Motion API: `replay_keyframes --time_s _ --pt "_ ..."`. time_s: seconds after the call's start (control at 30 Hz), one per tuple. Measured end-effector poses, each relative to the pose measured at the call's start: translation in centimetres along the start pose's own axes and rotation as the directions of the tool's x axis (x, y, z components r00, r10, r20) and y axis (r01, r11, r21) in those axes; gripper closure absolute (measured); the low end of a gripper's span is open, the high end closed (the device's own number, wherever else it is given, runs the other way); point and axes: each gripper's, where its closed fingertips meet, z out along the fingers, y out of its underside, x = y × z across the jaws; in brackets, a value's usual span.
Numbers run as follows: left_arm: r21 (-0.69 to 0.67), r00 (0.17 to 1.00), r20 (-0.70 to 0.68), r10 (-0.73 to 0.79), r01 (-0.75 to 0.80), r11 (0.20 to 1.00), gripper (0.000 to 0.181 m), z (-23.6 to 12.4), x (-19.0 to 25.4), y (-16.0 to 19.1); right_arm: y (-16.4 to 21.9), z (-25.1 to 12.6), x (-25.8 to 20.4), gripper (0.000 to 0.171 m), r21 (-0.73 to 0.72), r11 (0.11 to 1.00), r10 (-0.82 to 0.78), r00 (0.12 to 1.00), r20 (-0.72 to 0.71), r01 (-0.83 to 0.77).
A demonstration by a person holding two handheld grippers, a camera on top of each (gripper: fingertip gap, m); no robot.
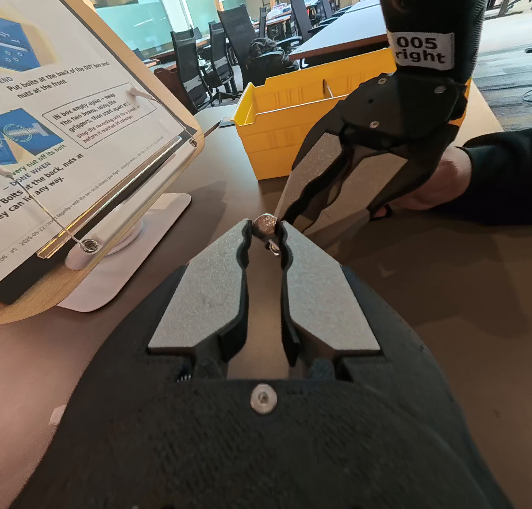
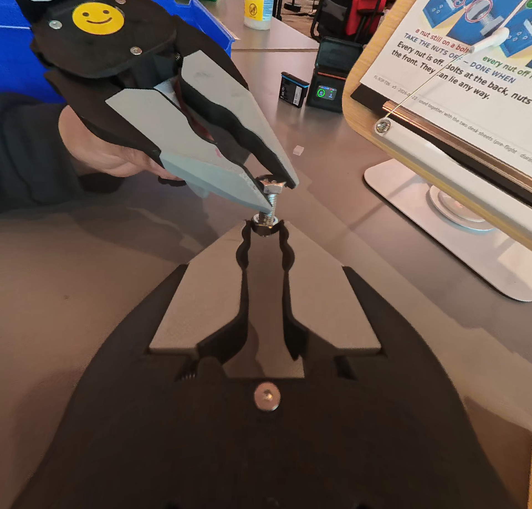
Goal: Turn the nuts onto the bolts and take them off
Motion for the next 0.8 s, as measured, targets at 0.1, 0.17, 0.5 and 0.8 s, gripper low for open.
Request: replay_keyframes --time_s 0.1,0.17,0.5,0.8 --pt "0.015 1.0 -0.007 -0.021 0.021 1.0 0.165 0.0 0.0 -0.2 -0.1 -0.1 0.0 0.156 0.003 0.999 0.035 0.999 0.013 -0.035" --pt "0.036 0.999 -0.011 -0.03 0.031 0.999 0.165 0.0 0.0 -0.5 -0.3 -0.3 -0.2 0.156 0.017 0.997 0.069 0.997 0.04 -0.069" --pt "0.11 0.985 -0.094 -0.143 0.153 0.982 0.166 -0.8 0.2 -1.7 -1.8 -0.9 -1.1 0.155 0.113 0.98 0.146 0.976 0.161 -0.165" --pt "0.124 0.979 -0.124 -0.16 0.176 0.977 0.166 -0.7 0.6 -2.1 -0.8 -0.1 -1.6 0.154 0.047 0.991 0.116 0.98 0.158 -0.125"
